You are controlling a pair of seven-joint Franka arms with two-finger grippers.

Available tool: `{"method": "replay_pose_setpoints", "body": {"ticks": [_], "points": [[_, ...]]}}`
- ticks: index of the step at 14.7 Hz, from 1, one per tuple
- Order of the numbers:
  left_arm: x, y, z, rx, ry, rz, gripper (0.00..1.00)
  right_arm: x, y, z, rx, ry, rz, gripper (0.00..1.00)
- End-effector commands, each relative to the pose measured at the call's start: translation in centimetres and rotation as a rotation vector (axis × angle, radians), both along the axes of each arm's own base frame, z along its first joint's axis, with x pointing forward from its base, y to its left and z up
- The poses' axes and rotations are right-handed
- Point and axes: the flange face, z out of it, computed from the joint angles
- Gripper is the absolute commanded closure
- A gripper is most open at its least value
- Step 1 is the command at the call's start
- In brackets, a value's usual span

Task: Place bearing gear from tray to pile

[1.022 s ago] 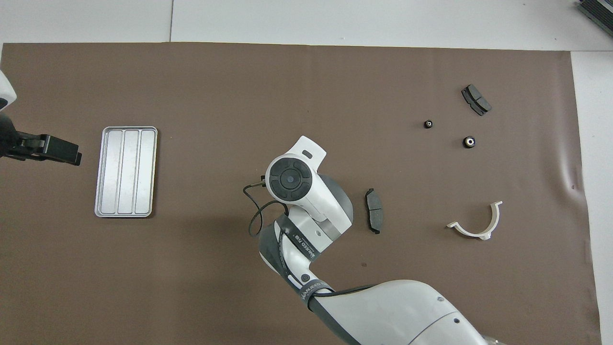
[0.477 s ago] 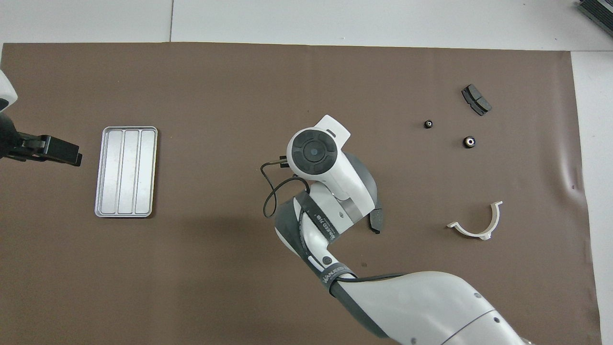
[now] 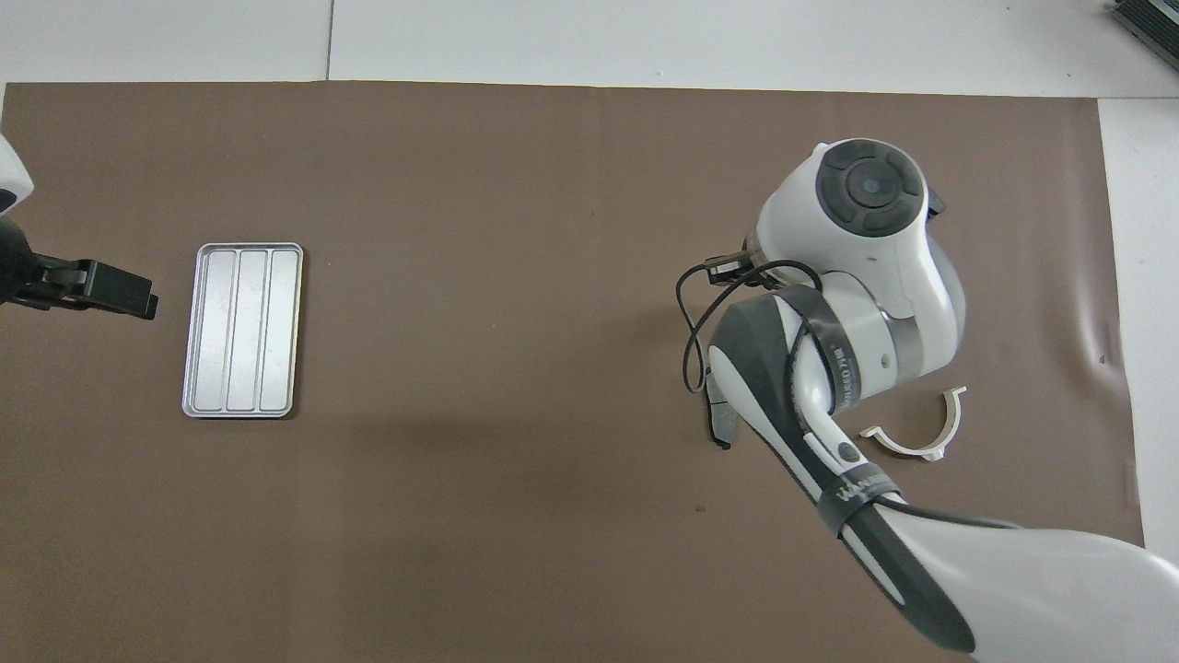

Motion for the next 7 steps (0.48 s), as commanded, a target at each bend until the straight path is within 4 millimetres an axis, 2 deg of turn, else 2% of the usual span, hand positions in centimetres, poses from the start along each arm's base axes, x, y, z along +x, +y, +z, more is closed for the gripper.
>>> {"method": "replay_pose_setpoints", "body": {"ticks": [1,4,7], "points": [[-0.5,0.3,-0.1,-0.017,0.005,0.003,0.00,-1.9,-5.5,-2.3,-0.004,0.033,0.035,1.00],[-0.6,0.3,0.0,-0.017,0.003,0.003,0.00,-2.9,-11.3,-5.8,0.001,0.015,0.076,1.00],[-0.6,0.3,0.0,-0.017,0.003,0.003,0.00,-4.4,-12.7,-8.4,0.010,-0.004,0.074,1.00]]}}
